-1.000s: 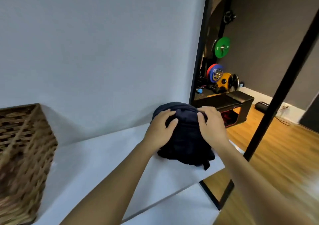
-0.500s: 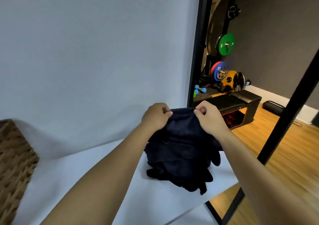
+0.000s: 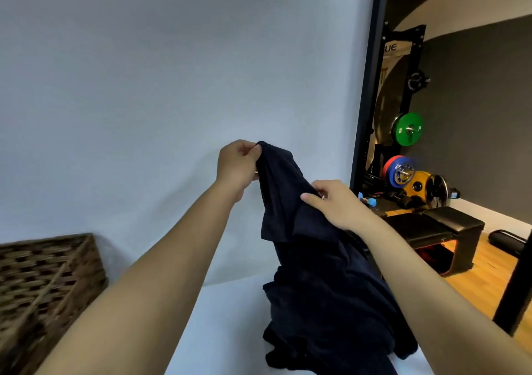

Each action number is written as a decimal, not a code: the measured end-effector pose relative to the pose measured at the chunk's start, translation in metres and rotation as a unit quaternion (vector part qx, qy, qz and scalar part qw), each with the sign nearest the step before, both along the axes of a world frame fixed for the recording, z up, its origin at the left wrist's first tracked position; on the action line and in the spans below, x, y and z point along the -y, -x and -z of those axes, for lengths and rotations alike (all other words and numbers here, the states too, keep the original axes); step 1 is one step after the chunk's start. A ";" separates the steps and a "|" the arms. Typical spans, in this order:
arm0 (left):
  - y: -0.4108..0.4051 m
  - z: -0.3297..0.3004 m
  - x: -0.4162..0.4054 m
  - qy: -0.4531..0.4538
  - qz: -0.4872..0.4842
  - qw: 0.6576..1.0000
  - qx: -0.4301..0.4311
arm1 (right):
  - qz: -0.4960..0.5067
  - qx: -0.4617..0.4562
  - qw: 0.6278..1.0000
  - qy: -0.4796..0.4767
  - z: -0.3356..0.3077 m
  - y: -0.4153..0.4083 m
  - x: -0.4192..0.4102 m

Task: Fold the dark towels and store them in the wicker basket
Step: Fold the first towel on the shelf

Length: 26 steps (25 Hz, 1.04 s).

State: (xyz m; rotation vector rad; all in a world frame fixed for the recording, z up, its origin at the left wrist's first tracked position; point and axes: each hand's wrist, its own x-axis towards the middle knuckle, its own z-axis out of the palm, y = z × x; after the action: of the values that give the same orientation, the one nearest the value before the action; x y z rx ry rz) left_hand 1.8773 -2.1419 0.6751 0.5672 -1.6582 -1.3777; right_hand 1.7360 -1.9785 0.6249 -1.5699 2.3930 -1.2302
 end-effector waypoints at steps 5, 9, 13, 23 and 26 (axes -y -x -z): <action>-0.038 -0.054 0.015 0.069 -0.010 0.997 0.040 | 0.002 0.254 0.931 0.261 -0.050 -0.017 0.028; -0.049 -0.090 0.021 0.068 -0.033 0.997 -0.001 | -0.083 0.238 0.939 0.232 -0.078 -0.045 0.047; -0.054 -0.093 0.019 0.057 -0.036 0.998 -0.006 | -0.098 0.078 0.991 0.051 -0.055 -0.065 0.076; -0.068 -0.141 0.014 0.090 -0.017 0.994 -0.057 | 0.003 0.255 0.907 0.336 -0.153 -0.052 0.074; -0.057 -0.076 -0.001 0.121 0.004 0.990 0.078 | -0.003 0.299 0.885 0.358 -0.149 -0.055 0.072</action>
State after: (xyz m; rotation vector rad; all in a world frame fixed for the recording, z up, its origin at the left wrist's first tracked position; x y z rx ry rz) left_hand 1.9344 -2.1406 0.7508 0.5375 -1.9213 -1.1388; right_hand 1.7905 -2.0506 0.7740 -1.0121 1.6114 -2.3422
